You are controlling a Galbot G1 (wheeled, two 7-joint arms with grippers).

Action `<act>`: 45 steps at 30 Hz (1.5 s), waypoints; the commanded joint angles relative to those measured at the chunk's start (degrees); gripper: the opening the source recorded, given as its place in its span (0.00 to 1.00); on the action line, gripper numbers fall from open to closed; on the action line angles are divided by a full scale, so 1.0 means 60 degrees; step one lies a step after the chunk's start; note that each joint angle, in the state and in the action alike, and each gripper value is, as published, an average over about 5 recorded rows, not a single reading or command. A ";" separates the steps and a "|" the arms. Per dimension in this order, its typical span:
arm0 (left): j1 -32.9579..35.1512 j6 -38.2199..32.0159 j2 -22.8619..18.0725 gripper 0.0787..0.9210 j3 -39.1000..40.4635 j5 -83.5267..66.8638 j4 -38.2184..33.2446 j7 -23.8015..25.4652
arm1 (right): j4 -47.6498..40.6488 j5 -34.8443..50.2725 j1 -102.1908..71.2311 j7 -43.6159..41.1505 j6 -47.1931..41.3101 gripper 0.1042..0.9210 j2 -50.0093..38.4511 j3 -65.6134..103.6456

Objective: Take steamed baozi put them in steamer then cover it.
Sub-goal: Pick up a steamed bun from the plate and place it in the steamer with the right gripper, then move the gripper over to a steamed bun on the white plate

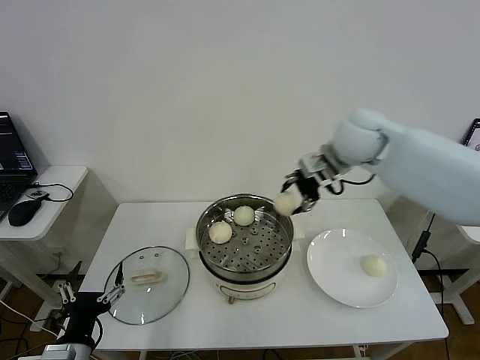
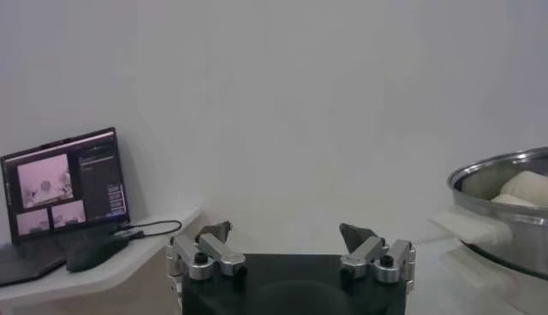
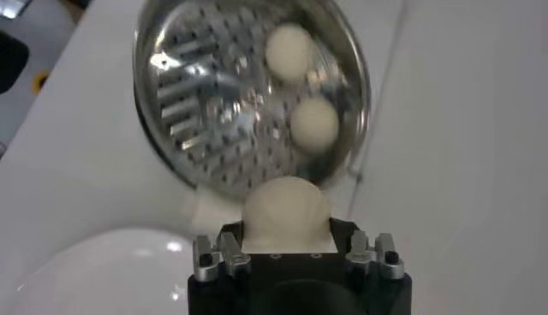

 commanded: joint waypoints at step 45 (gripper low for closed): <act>-0.0124 -0.0007 0.0069 0.88 -0.0188 -0.0058 -0.0059 -0.0031 | 0.1195 -0.0063 0.0725 0.0004 -0.0457 0.88 -0.1656 -0.0151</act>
